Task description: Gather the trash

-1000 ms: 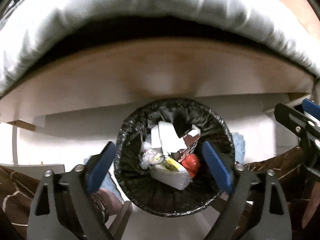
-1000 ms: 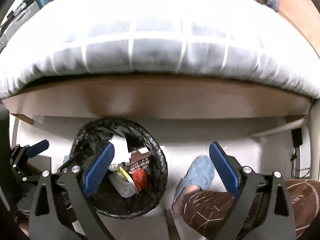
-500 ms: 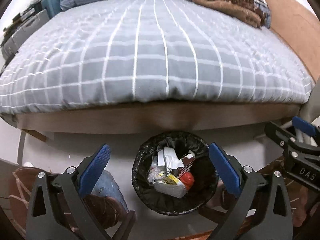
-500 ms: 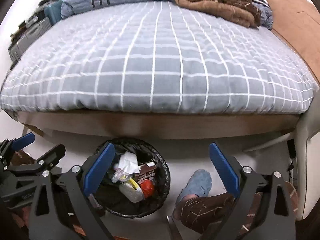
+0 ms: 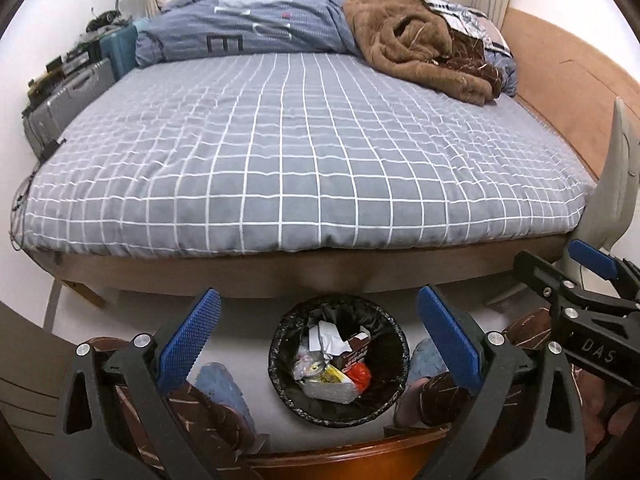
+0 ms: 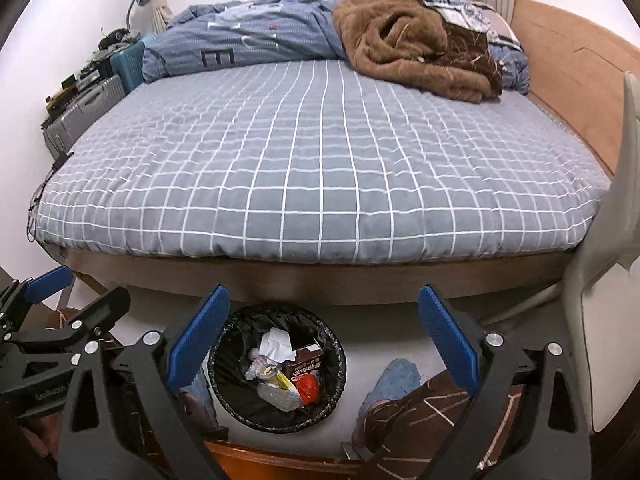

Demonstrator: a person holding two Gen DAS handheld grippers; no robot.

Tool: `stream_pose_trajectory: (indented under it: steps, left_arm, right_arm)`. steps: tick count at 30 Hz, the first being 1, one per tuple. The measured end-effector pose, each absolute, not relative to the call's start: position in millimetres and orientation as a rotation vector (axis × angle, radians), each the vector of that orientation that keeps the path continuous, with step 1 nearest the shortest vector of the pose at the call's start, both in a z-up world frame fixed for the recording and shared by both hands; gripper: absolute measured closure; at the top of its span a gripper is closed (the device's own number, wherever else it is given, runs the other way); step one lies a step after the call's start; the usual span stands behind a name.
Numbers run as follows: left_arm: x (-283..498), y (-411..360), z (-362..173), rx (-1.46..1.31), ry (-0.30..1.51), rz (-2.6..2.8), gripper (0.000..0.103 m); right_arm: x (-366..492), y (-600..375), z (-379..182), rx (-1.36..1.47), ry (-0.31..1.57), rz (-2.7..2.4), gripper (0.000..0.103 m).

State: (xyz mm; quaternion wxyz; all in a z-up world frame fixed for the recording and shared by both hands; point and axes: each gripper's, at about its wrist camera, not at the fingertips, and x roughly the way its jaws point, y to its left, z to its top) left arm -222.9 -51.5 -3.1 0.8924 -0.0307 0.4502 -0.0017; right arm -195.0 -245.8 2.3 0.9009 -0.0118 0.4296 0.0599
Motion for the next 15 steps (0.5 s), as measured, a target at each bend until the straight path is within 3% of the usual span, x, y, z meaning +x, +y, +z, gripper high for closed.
stream_pose_trajectory:
  steps: [15]
  left_arm:
    - [-246, -50, 18, -0.054, 0.904, 0.011, 0.006]
  right_arm:
    - [-222, -244, 27, -0.033, 0.854, 0.119, 0.011]
